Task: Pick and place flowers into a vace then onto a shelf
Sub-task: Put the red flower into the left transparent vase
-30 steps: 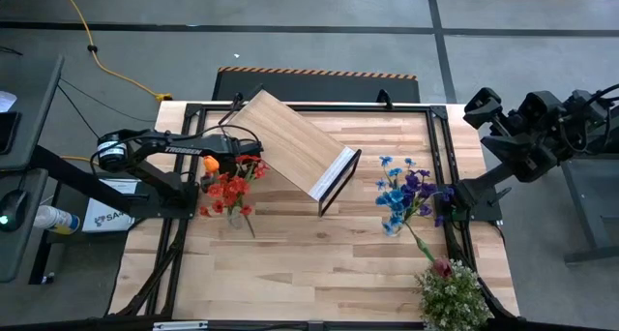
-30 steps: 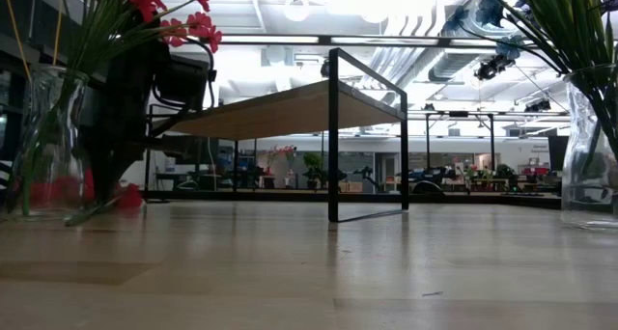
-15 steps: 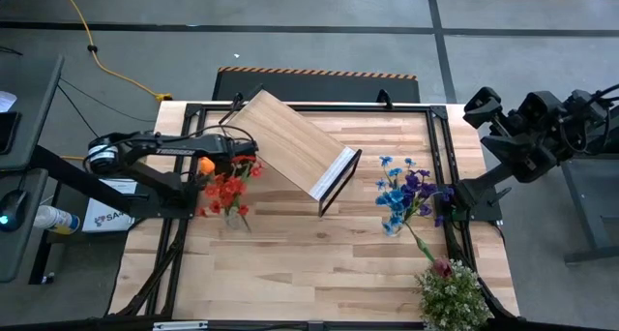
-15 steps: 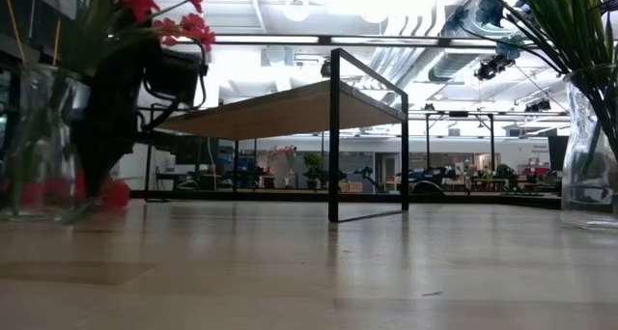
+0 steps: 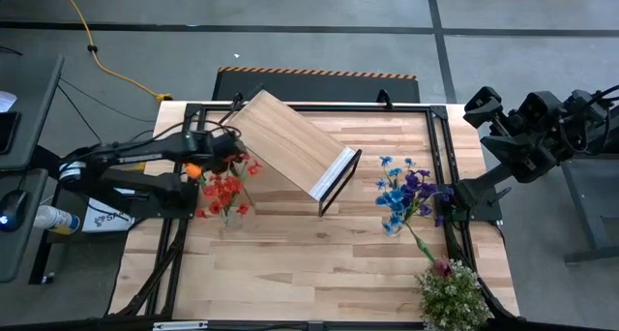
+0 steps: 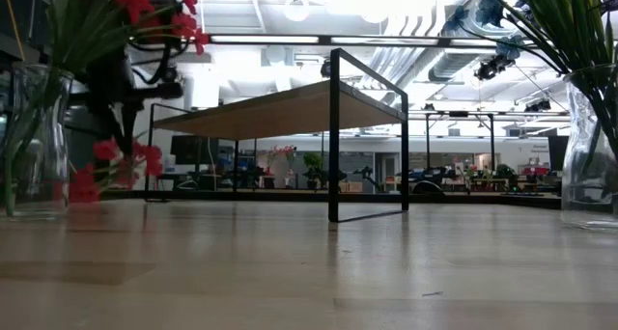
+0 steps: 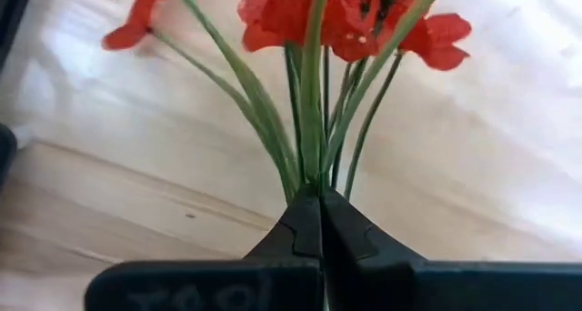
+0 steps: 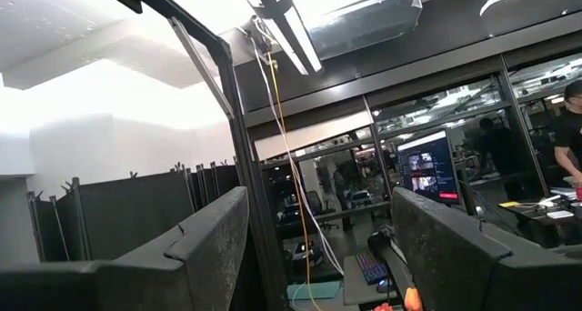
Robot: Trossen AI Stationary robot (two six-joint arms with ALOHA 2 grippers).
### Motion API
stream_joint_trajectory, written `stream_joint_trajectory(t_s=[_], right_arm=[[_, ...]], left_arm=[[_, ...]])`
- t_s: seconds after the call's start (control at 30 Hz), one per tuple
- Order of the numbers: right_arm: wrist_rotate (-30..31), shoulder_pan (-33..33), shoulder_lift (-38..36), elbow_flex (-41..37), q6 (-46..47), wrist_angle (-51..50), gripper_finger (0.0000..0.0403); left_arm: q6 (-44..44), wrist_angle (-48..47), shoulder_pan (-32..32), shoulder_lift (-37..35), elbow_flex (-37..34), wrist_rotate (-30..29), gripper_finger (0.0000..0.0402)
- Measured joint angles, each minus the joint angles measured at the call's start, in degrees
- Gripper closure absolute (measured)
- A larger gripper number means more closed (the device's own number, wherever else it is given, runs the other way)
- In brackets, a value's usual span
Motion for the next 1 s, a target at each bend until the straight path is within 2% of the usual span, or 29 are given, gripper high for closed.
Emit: stream_joint_trajectory(t_s=[0.43,0.67,0.8,1.0], right_arm=[[-0.02,0.0,0.0,0.0,-0.4,0.09,0.0142],[-0.01,0.0,0.0,0.0,-1.03,1.24,0.0142],[0.0,0.0,0.0,0.0,-1.04,1.28,0.0142],[0.0,0.0,0.0,0.0,-1.29,1.29,0.0142]], left_arm=[[-3.47,-1.43,0.02,-12.95,0.07,-11.86,0.0378],[-4.33,-5.04,0.01,-18.41,0.18,-14.53,0.0378],[-4.25,-9.27,0.02,-20.06,2.88,-17.75,0.0378],[-1.17,-17.37,0.02,-20.26,11.75,-26.25,0.0378]])
